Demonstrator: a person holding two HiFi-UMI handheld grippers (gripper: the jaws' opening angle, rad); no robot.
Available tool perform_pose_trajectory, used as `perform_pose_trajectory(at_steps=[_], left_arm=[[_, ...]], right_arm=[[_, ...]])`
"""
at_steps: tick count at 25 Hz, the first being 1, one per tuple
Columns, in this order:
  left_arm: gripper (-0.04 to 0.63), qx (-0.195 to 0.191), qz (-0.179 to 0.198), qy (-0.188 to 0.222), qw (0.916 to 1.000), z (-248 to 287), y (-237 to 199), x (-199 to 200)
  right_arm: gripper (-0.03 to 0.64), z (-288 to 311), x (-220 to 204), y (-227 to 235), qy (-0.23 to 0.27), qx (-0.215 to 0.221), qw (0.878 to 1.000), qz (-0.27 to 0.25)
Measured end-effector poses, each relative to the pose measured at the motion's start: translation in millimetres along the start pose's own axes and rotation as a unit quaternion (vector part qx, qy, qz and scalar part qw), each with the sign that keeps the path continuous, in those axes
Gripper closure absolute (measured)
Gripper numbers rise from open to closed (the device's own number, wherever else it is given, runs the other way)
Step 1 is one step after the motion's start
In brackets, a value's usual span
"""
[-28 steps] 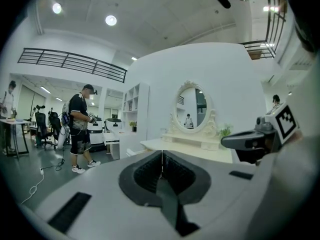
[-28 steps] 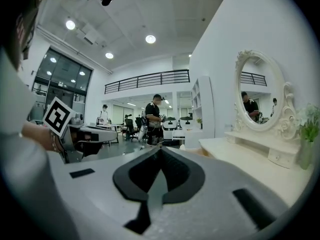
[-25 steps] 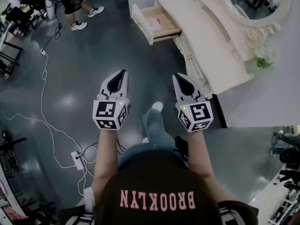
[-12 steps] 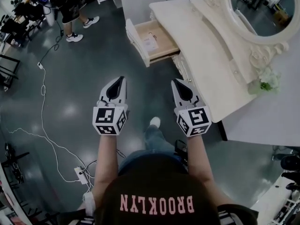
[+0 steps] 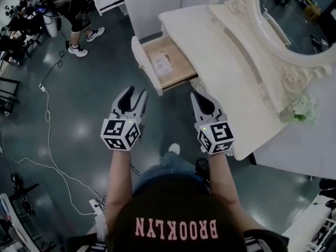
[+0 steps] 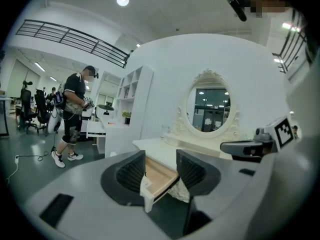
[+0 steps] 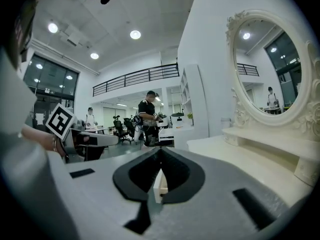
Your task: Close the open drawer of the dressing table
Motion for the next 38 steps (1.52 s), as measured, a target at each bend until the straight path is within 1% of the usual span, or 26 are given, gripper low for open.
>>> perform_pose_trajectory(at_steps=[1,4,6,10,13,17,20,23,27,31,36,38], left_arm=[[0.414,-0.003,0.005,-0.007,1.0000,9,-1,0],[0.413,-0.011,0.034,-0.033,0.9988,30,-3,-3],[0.413,-0.019,0.044,-0.047,0.9978,39,-8,-4],[0.440,-0.023,0.047,-0.055,0.9971,52,-27,-4],[0.445,-0.035,0.050,-0.073,0.9955,65,-43,-5],[0.443,-0.063,0.056,-0.105,0.9908,89,-68,0],[0.442,-0.088,0.073,-0.130,0.9849,109,-86,4],[0.416,-0.113,0.078,-0.155,0.9783,129,-107,9],[0.413,-0.137,0.087,-0.184,0.9694,154,-132,10],[0.413,-0.170,0.094,-0.225,0.9549,173,-155,3],[0.413,-0.181,0.102,-0.265,0.9415,193,-183,-3],[0.413,-0.195,0.103,-0.286,0.9327,198,-190,-9]], right_arm=[[0.620,5,-1,5,-0.001,-0.001,1.000,0.003],[0.620,17,-7,17,-0.008,-0.006,1.000,0.012],[0.620,24,-10,19,-0.014,-0.009,1.000,0.017],[0.618,38,-14,20,-0.025,-0.020,0.999,0.025],[0.620,50,-14,21,-0.032,-0.034,0.999,0.026],[0.620,67,-9,24,-0.036,-0.072,0.996,0.035],[0.620,82,-4,24,-0.038,-0.105,0.993,0.039],[0.620,100,2,20,-0.043,-0.133,0.989,0.038],[0.620,121,7,11,-0.057,-0.165,0.984,0.035],[0.620,136,8,-2,-0.079,-0.206,0.974,0.045],[0.620,156,6,-13,-0.089,-0.251,0.961,0.075],[0.620,158,4,-20,-0.096,-0.276,0.952,0.087]])
Point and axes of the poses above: the fingertips, and each gripper's own axes: z forward along the fingers, y to its right, x out of its top, the point moved 10 cm from there along -z, backward along the fingers, and after that the axes turned 12 degrees about -z, right-handed, at the moved point
